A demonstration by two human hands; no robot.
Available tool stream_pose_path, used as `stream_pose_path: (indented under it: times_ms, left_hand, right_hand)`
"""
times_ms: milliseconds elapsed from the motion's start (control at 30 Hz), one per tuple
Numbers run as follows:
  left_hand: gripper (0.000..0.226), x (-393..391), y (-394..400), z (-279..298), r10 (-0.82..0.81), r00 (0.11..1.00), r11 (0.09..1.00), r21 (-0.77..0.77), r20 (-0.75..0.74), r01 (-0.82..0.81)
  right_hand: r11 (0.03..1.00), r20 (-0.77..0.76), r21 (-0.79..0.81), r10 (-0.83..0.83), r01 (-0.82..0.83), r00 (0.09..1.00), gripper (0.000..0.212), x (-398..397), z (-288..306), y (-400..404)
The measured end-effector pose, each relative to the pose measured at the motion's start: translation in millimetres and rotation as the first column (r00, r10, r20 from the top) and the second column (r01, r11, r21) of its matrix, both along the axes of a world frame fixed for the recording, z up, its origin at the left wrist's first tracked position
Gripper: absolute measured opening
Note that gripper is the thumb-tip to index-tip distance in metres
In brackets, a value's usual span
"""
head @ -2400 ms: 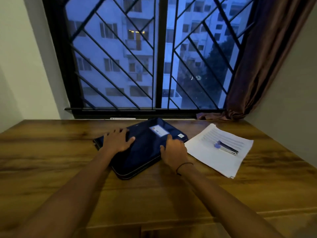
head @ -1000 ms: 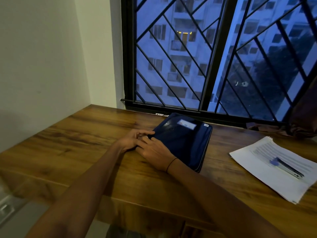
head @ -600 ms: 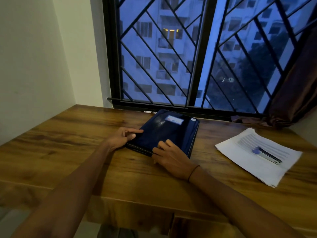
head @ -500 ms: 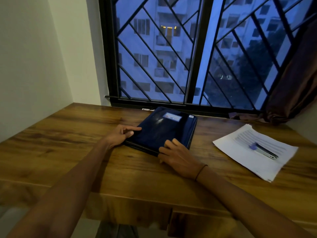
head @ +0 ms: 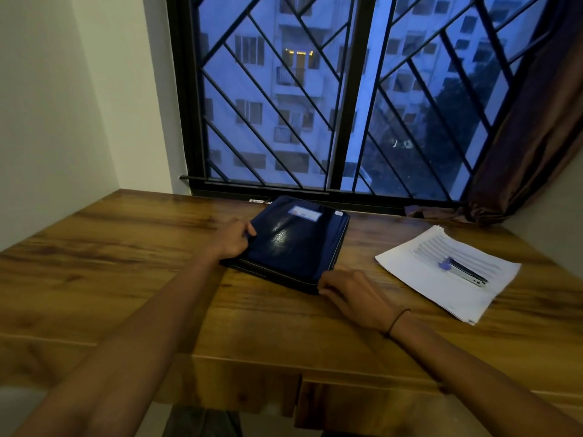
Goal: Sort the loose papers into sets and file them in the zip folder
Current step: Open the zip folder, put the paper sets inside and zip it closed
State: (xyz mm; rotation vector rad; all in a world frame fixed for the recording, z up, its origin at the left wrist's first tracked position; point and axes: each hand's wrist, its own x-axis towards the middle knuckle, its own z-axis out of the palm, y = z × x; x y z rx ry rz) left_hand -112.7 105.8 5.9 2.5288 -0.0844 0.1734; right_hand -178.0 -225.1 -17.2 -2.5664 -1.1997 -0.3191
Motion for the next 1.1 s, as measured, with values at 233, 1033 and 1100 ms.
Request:
stream_pose_path:
  times_ms: [233,1033,1100]
  left_hand:
    - [0.070,19.7,-84.0,-23.3,-0.089,0.995,0.930,0.354,-0.034,0.095]
    - [0.060,20.7,-5.1,-28.4,-0.406,0.914,0.833,0.419,0.016,0.362]
    - [0.061,23.4,4.8,-24.0,-0.460,0.888,0.807,0.425,0.018,0.410]
  right_hand:
    - [0.950,-0.113,0.264,-0.143,0.169,0.983,0.013,3.6,-7.1,-3.2]
    - [0.747,-0.041,0.203,-0.640,0.633,0.768,0.008,188.5,-15.7,-41.3]
    - [0.716,-0.053,0.179,-0.678,0.674,0.734,0.008,202.6,-18.1,-52.2]
